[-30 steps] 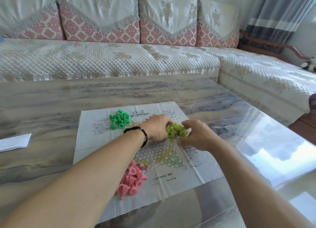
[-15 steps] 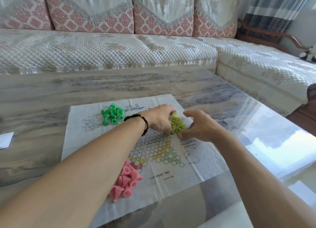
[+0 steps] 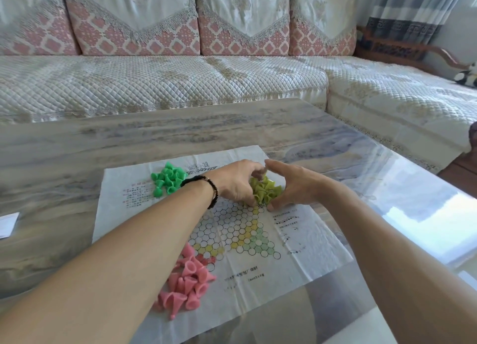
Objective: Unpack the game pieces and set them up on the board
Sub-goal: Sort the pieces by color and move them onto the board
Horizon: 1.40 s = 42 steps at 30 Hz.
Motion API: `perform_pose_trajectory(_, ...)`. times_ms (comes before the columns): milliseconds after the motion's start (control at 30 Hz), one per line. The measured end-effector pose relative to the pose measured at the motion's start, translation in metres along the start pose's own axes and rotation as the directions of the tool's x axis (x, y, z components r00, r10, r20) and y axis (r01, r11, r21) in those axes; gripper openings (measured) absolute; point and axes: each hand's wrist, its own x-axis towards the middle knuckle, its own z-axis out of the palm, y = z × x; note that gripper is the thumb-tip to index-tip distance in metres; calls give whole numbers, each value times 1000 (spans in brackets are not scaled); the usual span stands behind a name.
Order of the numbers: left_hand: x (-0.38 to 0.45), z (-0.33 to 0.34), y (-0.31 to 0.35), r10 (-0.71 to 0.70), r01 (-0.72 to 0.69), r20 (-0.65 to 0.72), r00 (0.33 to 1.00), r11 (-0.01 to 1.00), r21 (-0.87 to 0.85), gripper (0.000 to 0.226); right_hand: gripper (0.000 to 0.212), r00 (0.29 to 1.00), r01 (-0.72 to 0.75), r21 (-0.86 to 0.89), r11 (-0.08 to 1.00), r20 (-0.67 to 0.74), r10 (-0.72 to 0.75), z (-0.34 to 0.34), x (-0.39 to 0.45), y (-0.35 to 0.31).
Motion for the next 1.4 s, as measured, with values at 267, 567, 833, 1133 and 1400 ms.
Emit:
perform_pose_trajectory(267, -39, 9, -20, 16, 4, -209, 978, 996, 93, 89, 110, 982, -27, 53, 998, -185, 36, 13, -21, -3)
perform_pose_trajectory(567, -32, 25, 1, -21, 40, -292, 956, 998, 58, 49, 90, 945, -95, 49, 994, -310, 106, 28, -57, -4)
perform_pose_trajectory(833, -101, 7, -19, 118, 35, -290, 950, 881, 473, 51, 70, 914, -73, -231, 970, -406, -28, 32, -81, -56)
perform_pose_trajectory(1133, -269, 10, -83, 117, 182, -427, 897, 782, 596, 55, 58, 894, 184, -402, 897, -311, -323, 87, -98, -180)
perform_pose_trajectory(1400, -415, 21, -148, -146, 485, -587, 796, 734, 475, 65, 46, 846, 450, -306, 839, -155, -510, 176, -83, -303)
